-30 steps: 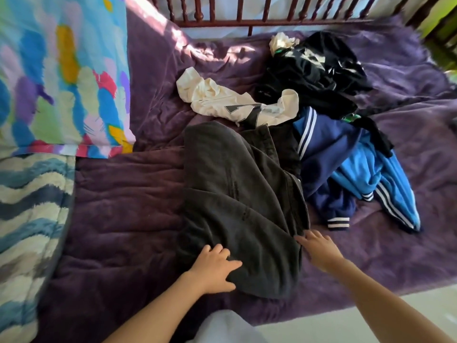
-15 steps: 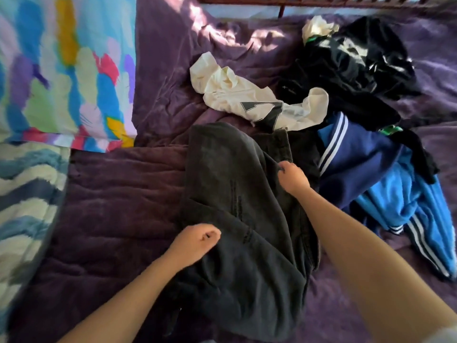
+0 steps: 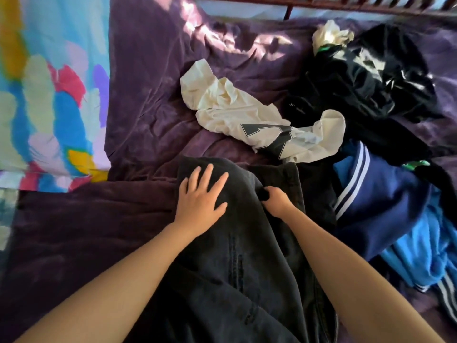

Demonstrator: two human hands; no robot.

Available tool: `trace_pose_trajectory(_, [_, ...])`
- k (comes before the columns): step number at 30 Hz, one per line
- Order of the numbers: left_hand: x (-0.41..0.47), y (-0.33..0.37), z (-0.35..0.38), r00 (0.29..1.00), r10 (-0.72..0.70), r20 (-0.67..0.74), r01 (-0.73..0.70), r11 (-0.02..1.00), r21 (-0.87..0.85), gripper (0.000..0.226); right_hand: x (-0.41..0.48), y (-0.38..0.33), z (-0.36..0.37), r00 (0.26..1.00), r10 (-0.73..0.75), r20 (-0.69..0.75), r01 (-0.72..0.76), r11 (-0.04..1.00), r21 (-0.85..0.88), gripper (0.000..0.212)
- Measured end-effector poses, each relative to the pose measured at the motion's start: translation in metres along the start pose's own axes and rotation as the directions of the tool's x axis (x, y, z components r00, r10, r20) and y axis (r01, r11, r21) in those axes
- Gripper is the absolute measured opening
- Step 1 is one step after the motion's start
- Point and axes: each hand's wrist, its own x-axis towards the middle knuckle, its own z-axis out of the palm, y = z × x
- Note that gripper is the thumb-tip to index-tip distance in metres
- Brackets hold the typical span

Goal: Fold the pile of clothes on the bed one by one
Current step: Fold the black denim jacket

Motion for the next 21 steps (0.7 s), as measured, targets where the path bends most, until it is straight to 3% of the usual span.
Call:
trace_pose_trajectory(3, [0.048, 0.005, -0.005, 0.994, -0.029, 0.106, 0.027, 0.999, 0.028, 0.074, -0.004, -0.004, -0.017, 0.969, -0.028, -0.247, 0.07, 0.984, 0.163, 0.034])
trace_pose_trajectory(5, [0.074, 0.002, -0.016, 0.985, -0.072, 0.154, 0.061, 0.995, 0.077, 0.059, -0.013, -0.004, -0.032, 0.865, 0.028, -0.501, 0.131, 0.951, 0.28, 0.029])
trace_pose_trajectory(7, [0.087, 0.002, -0.027, 0.995, -0.03, 0.097, 0.021, 0.995, 0.102, 0.028, -0.019, -0.007, -0.036, 0.707, -0.006, -0.707, 0.139, 0.982, 0.131, 0.025])
trace_pose_trajectory(9, [0.091, 0.006, -0.027, 0.998, 0.015, -0.057, -0.011, 0.997, 0.073, 0.021, -0.018, -0.009, -0.031, 0.63, -0.057, -0.775, 0.032, 0.998, -0.047, 0.027])
trace_pose_trajectory(11, [0.085, 0.013, -0.021, 0.98, -0.03, -0.194, 0.035, 0.999, 0.02, 0.032, -0.011, -0.01, -0.028, 0.646, 0.06, -0.761, -0.131, 0.991, -0.033, 0.035])
trace_pose_trajectory(13, [0.068, 0.021, -0.011, 0.971, -0.079, -0.224, 0.086, 0.996, 0.02, 0.052, -0.01, -0.011, -0.026, 0.654, 0.16, -0.739, -0.216, 0.976, 0.02, 0.044])
trace_pose_trajectory(15, [0.038, 0.032, 0.007, 0.976, -0.041, -0.213, 0.059, 0.995, 0.078, 0.069, -0.02, -0.014, -0.014, 0.61, 0.082, -0.788, -0.205, 0.977, -0.058, 0.049])
trace_pose_trajectory(16, [0.021, 0.037, 0.018, 0.985, -0.005, -0.171, 0.021, 0.995, 0.096, 0.073, -0.028, -0.013, -0.003, 0.613, -0.006, -0.79, -0.18, 0.972, -0.148, 0.049])
trace_pose_trajectory(17, [0.004, 0.038, 0.029, 0.996, 0.025, -0.091, -0.012, 0.991, 0.132, 0.075, -0.037, -0.009, 0.011, 0.672, -0.081, -0.736, -0.163, 0.954, -0.253, 0.051])
trace_pose_trajectory(19, [-0.019, 0.027, 0.054, 0.986, -0.023, 0.166, -0.007, 0.985, 0.174, 0.073, -0.05, 0.009, 0.039, 0.917, -0.063, -0.394, -0.124, 0.894, -0.43, 0.061])
trace_pose_trajectory(20, [-0.023, 0.017, 0.064, 0.956, -0.06, 0.289, 0.002, 0.981, 0.196, 0.071, -0.054, 0.023, 0.048, 0.984, 0.003, -0.176, -0.091, 0.868, -0.489, 0.065])
trace_pose_trajectory(21, [-0.023, 0.008, 0.068, 0.931, -0.072, 0.359, -0.01, 0.975, 0.222, 0.069, -0.055, 0.033, 0.052, 0.998, 0.048, -0.04, -0.062, 0.857, -0.511, 0.067])
